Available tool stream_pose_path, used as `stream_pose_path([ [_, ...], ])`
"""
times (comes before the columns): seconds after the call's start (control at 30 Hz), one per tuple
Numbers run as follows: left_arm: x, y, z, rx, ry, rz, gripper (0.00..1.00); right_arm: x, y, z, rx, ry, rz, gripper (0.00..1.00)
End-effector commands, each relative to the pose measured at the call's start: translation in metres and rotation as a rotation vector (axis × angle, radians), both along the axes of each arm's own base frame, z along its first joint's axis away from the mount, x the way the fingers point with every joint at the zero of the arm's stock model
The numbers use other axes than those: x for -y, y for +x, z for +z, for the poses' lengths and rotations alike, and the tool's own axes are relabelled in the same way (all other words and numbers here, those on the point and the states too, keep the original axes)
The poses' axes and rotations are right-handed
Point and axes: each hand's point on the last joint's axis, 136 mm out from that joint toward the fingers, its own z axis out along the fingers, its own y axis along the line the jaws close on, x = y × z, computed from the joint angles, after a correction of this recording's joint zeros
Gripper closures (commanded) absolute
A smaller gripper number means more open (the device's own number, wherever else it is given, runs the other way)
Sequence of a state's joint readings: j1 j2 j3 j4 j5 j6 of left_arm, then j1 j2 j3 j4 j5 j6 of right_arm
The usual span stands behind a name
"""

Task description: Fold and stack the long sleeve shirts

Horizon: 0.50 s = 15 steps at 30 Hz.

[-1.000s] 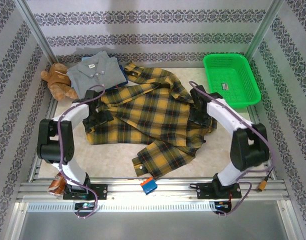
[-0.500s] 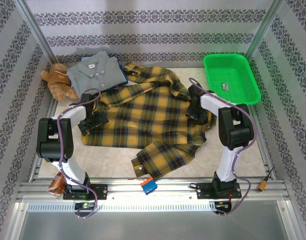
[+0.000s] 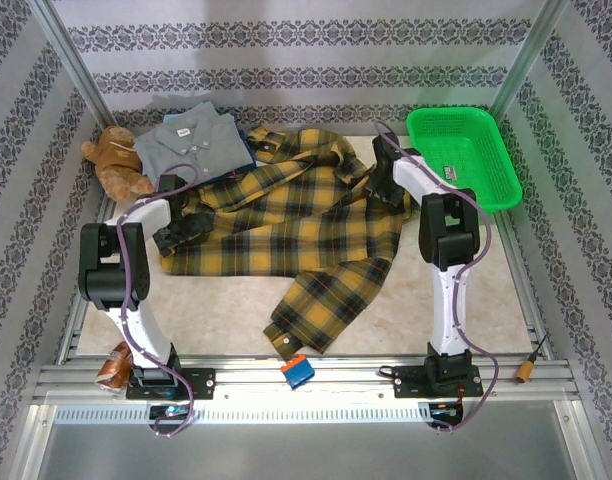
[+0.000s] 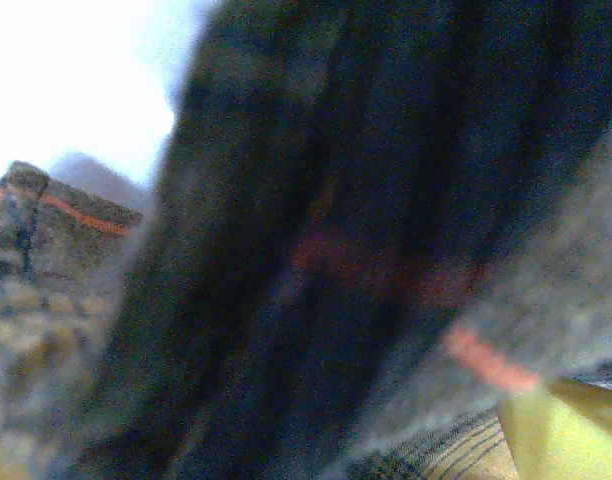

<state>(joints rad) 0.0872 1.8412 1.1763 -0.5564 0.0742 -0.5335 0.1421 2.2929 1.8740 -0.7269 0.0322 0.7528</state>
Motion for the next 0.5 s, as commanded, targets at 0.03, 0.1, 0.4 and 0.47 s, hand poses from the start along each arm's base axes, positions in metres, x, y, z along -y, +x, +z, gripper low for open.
stream_pose_path([
  [0.03,-0.001,0.025,0.032,0.103,-0.027,-0.003,0.0,-0.012,0.028,0.031,0.105,0.086,0.118,0.36],
  [0.1,0.004,0.028,0.056,0.154,-0.058,0.008,0.0,-0.025,0.029,0.062,0.162,0.116,0.196,0.32],
  [0.4,0.017,-0.025,0.129,0.219,-0.159,0.042,0.0,-0.027,-0.1,0.152,0.149,0.125,0.283,0.21],
  [0.47,0.022,-0.04,0.13,0.209,-0.205,0.059,0.0,-0.029,-0.143,0.149,0.116,0.173,0.256,0.22],
])
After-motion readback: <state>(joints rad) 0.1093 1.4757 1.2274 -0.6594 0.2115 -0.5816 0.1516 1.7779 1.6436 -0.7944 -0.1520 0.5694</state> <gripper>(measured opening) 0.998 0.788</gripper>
